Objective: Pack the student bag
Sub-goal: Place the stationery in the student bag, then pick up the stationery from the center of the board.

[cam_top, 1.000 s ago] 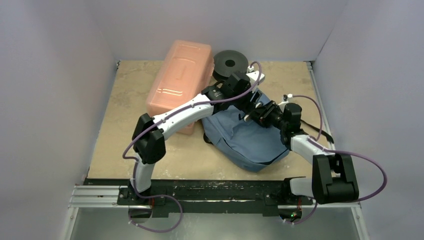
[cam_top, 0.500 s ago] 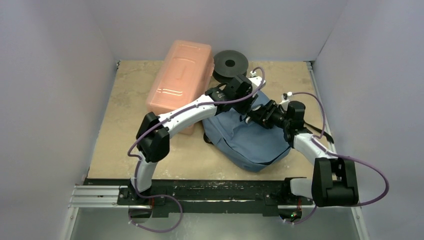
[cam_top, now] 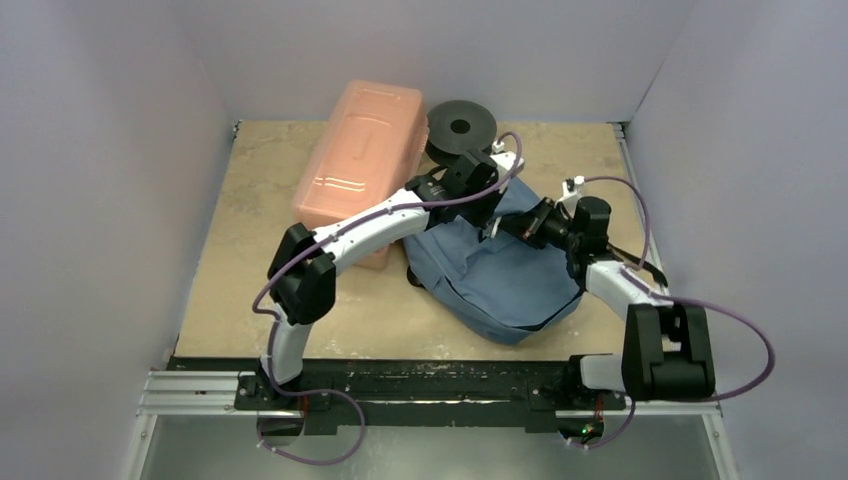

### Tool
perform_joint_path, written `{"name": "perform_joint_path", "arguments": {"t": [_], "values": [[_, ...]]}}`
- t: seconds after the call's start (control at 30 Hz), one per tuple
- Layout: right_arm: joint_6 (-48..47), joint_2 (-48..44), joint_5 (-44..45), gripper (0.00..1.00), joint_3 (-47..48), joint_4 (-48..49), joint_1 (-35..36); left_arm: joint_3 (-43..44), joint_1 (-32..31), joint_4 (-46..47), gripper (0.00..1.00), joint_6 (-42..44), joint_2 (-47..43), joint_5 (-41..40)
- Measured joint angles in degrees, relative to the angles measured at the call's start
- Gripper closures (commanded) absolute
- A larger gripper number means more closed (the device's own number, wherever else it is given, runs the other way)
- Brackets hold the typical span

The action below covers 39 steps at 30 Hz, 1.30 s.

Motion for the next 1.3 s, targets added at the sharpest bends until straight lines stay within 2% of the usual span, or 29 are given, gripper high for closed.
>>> {"name": "perform_joint_path", "arguments": {"t": [0.2, 0.33, 0.37, 0.43, 0.47, 0.53, 0.6, 0.67, 0.77, 0.93, 1.0, 1.1, 1.17, 1.3], "values": [[5.99, 11.56, 1.09, 1.00, 1.49, 15.69, 4.35, -4.02, 1.60, 2.23, 1.00, -3.98, -3.76, 2.95], [8.81, 13.51, -1.42, 0.99, 1.05, 21.46, 4.76, -5.29, 3.67, 3.54, 1.00, -6.56, -4.20, 7.56], [8.07, 12.48, -1.73, 0.95, 0.79, 20.04, 4.07, -5.33, 4.02, 3.76, 0.95, -6.95, -4.20, 8.85], [4.07, 8.44, -0.61, 0.85, 0.87, 13.00, 2.16, -5.33, 4.28, 3.56, 0.70, -7.41, -4.20, 10.23], [1.31, 5.55, 0.98, 0.81, 1.44, 7.34, 1.46, -5.29, 4.42, 3.13, 0.64, -7.82, -4.20, 10.97], [-3.82, -0.59, 5.20, 0.74, 3.74, -3.85, 0.94, -5.25, 4.46, 1.03, 0.56, -8.46, -4.98, 11.63], [-9.05, -6.95, 9.46, 0.68, 7.56, -14.53, 1.14, -6.64, 4.37, -1.99, 0.54, -9.44, -8.04, 11.10], [-13.75, -11.76, 13.77, 0.59, 12.15, -22.84, 1.31, -10.73, 4.26, -5.22, 0.54, -10.36, -14.86, 9.14], [-19.15, -16.55, 19.89, 0.43, 16.70, -30.91, 2.47, -20.96, 4.26, -8.68, 0.54, -12.46, -32.15, 3.04], [-24.09, -17.94, 24.37, 0.33, 17.22, -36.41, 9.01, -44.33, 4.42, -14.01, 0.56, -21.59, -66.49, -12.90], [-25.38, -16.92, 24.46, 0.32, 17.22, -37.57, 11.26, -51.95, 5.22, -18.97, 0.53, -26.53, -75.67, -18.64], [-26.58, -16.06, 24.44, 0.32, 17.22, -38.80, 14.05, -61.24, 8.09, -27.02, 0.50, -34.62, -82.97, -25.49], [-27.17, -16.06, 24.37, 0.32, 17.22, -39.06, 15.58, -65.22, 11.06, -31.41, 0.44, -39.41, -85.59, -28.35], [-27.87, -16.26, 24.33, 0.32, 17.22, -39.06, 17.09, -68.57, 22.47, -34.47, 0.41, -45.07, -84.89, -29.81]]}}
